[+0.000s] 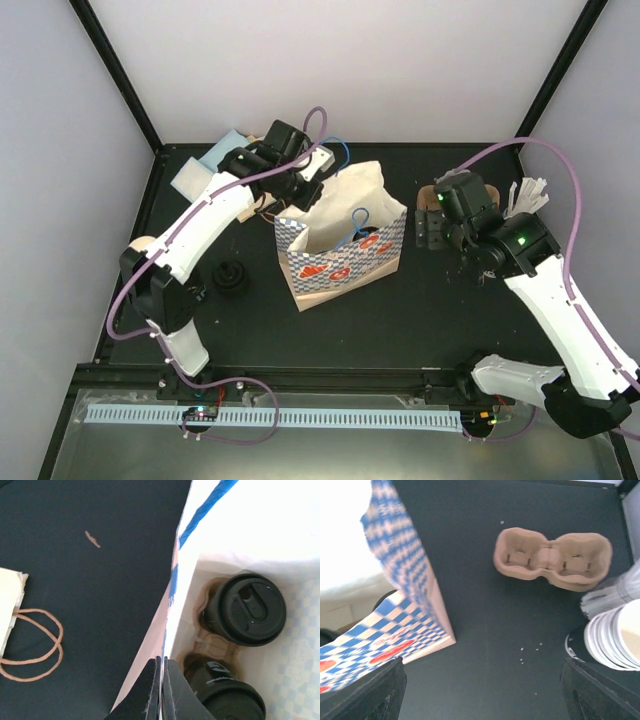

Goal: Pack the takeout coffee

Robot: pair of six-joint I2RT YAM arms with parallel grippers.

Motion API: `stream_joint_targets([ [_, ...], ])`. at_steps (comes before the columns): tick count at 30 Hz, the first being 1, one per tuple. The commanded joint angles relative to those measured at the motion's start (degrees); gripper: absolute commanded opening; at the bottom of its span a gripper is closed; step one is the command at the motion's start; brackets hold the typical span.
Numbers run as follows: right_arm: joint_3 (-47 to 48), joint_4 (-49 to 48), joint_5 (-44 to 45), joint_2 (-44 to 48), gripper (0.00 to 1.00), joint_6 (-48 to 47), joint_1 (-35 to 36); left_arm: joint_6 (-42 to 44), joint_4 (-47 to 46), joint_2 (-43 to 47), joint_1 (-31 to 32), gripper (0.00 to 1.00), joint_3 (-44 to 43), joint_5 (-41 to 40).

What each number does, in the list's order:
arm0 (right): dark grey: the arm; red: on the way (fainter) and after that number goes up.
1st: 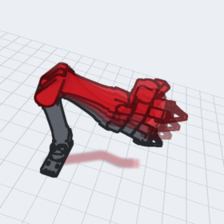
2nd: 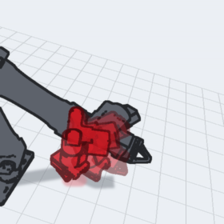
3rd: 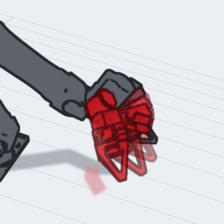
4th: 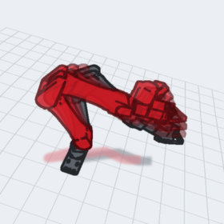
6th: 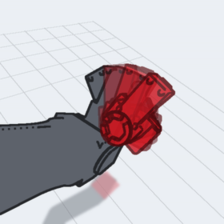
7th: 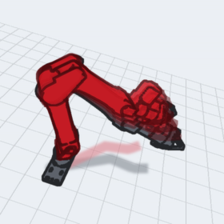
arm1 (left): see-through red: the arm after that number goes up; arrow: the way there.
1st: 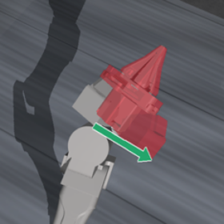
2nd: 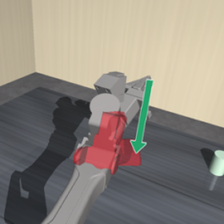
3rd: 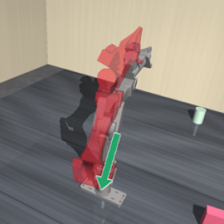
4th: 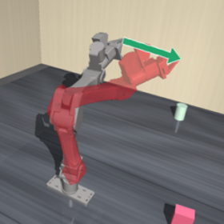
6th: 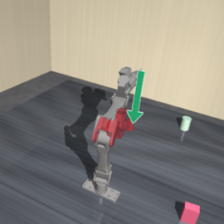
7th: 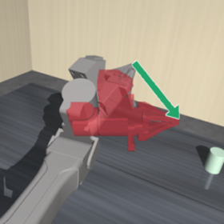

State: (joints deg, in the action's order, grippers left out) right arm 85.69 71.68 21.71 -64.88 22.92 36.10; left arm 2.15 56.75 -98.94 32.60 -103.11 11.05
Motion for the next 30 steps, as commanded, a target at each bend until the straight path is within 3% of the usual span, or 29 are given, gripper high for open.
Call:
stream_joint_targets([
  [1,0.1,-2.0,-0.7,0.9,0.86,-1.1,-5.3,-1.2,1.2,-1.4,-2.8,0.03,-4.3,3.0],
  [3,0.1,-2.5,-1.0,0.9,0.86,-1.3,-6.9,-1.7,1.1,-1.1,-3.3,0.1,-4.7,3.3],
  [7,0.2,-3.0,-1.3,0.1,0.87,-2.0,-9.4,-2.1,0.1,1.7,-3.7,0.55,-4.6,4.1],
  [12,0.5,-2.7,0.3,-1.9,0.86,-1.5,-14.4,-3.2,0.1,8.0,-3.7,0.77,-3.8,3.6],
  [15,0.8,-3.0,-1.4,-2.9,0.8,-0.6,-20.2,-5.4,1.3,12.6,-3.7,0.85,-0.9,2.6],
  [20,1.5,-3.6,-2.1,-4.7,0.7,3.5,-29.4,-9.5,-1.1,25.6,-3.7,0.88,12.0,0.2],
  [25,1.7,-5.0,-0.3,-8.4,0.63,5.0,-34.1,-10.8,-8.0,41.9,-3.7,0.95,26.9,-0.8],
  [30,5.9,-6.1,-0.1,-14.7,0.59,4.0,-36.4,-10.8,-8.1,50.6,-3.7,0.96,35.1,-1.1],
])
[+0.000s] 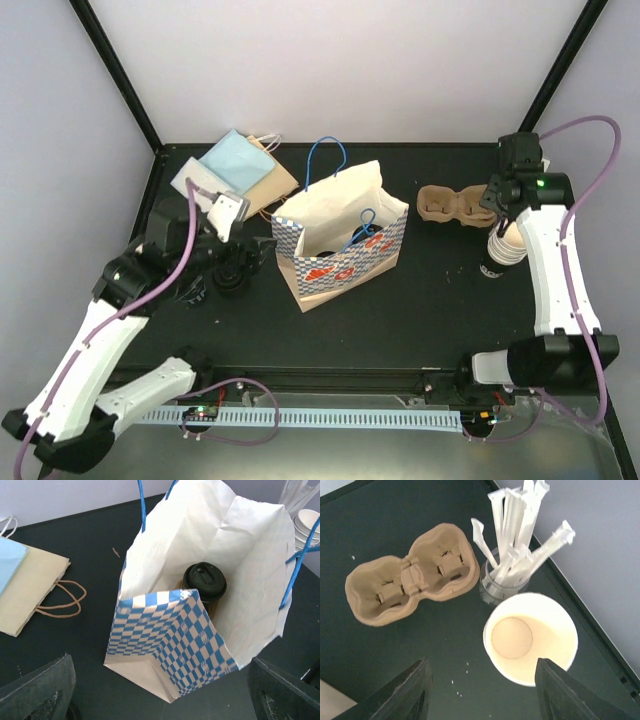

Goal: Pack the takeout coffee

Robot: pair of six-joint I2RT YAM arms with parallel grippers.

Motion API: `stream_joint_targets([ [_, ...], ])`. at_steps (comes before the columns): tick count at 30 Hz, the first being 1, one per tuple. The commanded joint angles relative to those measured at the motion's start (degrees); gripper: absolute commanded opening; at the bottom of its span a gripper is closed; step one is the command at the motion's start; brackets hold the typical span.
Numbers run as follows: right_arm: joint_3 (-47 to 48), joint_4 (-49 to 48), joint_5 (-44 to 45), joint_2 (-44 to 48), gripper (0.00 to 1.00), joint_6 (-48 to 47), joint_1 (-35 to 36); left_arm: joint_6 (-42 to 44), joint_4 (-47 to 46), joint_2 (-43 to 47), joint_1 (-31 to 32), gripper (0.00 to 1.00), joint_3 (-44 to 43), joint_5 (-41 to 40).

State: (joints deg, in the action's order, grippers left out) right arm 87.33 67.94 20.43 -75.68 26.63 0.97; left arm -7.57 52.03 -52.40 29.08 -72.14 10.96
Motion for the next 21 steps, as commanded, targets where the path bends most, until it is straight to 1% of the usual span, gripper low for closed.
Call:
stream_joint_targets([
  [1,5.4,-2.3,1.7,-5.4,0.59,0.2,-1.3,-1.1,-4.0,5.9,-0.2,0.96,5.8,-1.0],
  [6,11.3,-0.8,4.1,-12.9,0.58,0.8,-1.6,0.5,-9.7,13.0,-0.2,0.96,14.5,-0.8],
  [7,12.3,-0.7,4.4,-14.6,0.56,0.9,-1.7,1.3,-10.4,14.1,-0.2,0.96,16.0,-0.7],
  [9,14.2,-0.6,4.6,-17.0,0.53,1.0,-2.0,2.7,-11.3,16.0,-0.2,0.96,17.5,-1.8],
  [11,16.4,0.4,6.4,-19.5,0.53,1.6,-2.4,2.2,-12.0,17.8,-0.2,0.96,19.2,-4.7],
  [13,18.0,1.0,7.8,-21.4,0.52,1.9,-2.9,2.3,-13.2,19.6,-0.2,0.96,20.9,-5.2],
  [16,18.5,0.1,6.5,-23.3,0.49,1.5,-4.1,2.1,-14.4,21.7,-0.2,0.97,23.7,-6.1],
  [18,19.0,-0.2,7.3,-24.5,0.48,1.2,-4.6,1.8,-15.0,22.9,-0.2,0.96,25.3,-6.5],
  [20,19.8,-0.2,7.3,-26.0,0.43,0.2,-5.2,1.5,-15.2,23.2,-0.2,0.97,26.0,-6.1],
  [21,20.3,0.1,7.1,-26.8,0.43,-0.1,-5.5,1.4,-15.3,23.0,-0.2,0.97,26.0,-5.8],
])
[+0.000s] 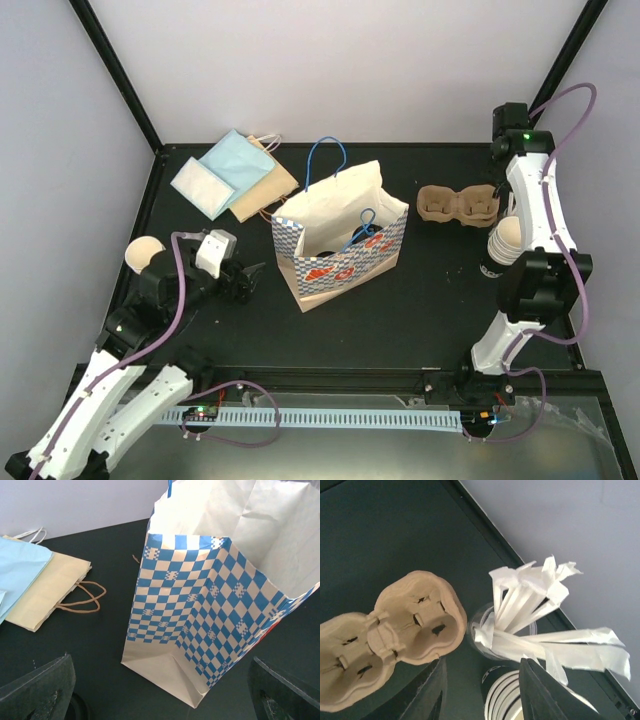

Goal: Pack the takeout coffee

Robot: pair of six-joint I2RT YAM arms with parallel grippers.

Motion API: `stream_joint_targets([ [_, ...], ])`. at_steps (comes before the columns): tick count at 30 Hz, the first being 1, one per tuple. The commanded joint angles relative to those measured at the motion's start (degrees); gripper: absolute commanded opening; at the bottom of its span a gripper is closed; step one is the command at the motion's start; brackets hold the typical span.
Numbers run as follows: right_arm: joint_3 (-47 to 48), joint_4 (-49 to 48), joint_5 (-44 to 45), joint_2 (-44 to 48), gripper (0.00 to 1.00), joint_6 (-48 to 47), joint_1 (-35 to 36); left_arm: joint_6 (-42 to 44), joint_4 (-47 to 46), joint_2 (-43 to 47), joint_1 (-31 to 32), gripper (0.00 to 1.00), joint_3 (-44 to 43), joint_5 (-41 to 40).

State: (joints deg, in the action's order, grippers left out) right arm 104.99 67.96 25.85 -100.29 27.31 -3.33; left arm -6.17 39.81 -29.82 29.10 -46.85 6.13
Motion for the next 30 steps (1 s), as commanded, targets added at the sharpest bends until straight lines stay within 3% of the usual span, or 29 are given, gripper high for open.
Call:
stream_joint_targets([
  [1,3.3,0.4,1.8,-3.0,0.42,-0.9,-1.4,0.1,-3.1,0.2,-0.2,0.97,0.7,-0.6],
  [5,4.4,0.3,1.2,-5.0,0.37,-1.8,-1.6,0.2,-3.3,-0.5,-0.2,0.97,0.8,0.2],
  [15,5.4,0.7,2.8,-7.8,0.35,-1.8,-2.0,0.2,-3.7,-0.5,-0.2,0.97,1.5,1.9],
  [19,6.5,1.3,2.2,-8.4,0.21,-2.2,-2.1,0.1,-3.6,-0.4,-0.2,0.97,1.6,1.9],
  [21,6.7,1.4,2.1,-7.8,0.06,-2.2,-2.1,0.1,-3.6,-0.5,-0.2,0.97,1.6,1.9],
  [24,7.3,1.7,1.2,-5.9,0.01,-2.6,-2.1,0.1,-3.7,-0.6,-0.2,0.97,1.6,1.8],
  [30,11.3,5.1,-1.2,-2.9,0.01,-3.2,-1.9,0.1,-3.7,-0.7,-0.2,0.97,1.7,1.9],
])
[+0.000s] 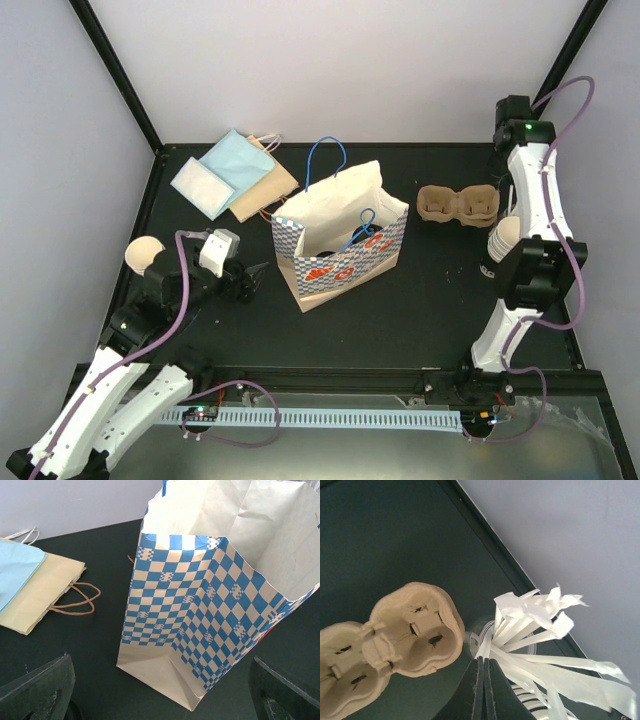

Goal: Pack the takeout coffee

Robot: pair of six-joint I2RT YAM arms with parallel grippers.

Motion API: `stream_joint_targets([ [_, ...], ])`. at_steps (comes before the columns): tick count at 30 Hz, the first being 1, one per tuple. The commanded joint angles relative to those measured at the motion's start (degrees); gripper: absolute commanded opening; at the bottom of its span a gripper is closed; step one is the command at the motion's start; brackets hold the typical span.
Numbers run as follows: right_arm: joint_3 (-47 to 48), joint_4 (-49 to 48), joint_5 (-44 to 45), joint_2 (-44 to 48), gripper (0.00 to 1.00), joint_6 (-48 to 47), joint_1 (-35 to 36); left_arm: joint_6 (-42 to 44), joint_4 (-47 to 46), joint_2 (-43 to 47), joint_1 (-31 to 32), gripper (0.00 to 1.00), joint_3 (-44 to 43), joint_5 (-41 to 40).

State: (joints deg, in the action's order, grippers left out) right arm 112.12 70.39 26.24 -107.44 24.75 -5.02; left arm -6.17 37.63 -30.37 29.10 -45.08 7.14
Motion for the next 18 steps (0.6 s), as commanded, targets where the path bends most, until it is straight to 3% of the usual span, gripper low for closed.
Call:
stream_joint_targets([
  [1,4.9,3.2,-2.1,4.7,0.01,-0.8,-0.1,0.1,-1.5,-0.1,-0.2,0.97,-0.1,0.9],
  [12,16.0,10.6,-6.4,9.1,0.01,-0.5,2.2,0.0,-1.4,-0.2,-0.2,0.97,-0.1,1.0],
  [18,22.2,11.1,-15.8,13.5,0.01,-0.5,3.2,0.0,-1.6,-0.1,-0.2,0.97,0.0,1.4],
])
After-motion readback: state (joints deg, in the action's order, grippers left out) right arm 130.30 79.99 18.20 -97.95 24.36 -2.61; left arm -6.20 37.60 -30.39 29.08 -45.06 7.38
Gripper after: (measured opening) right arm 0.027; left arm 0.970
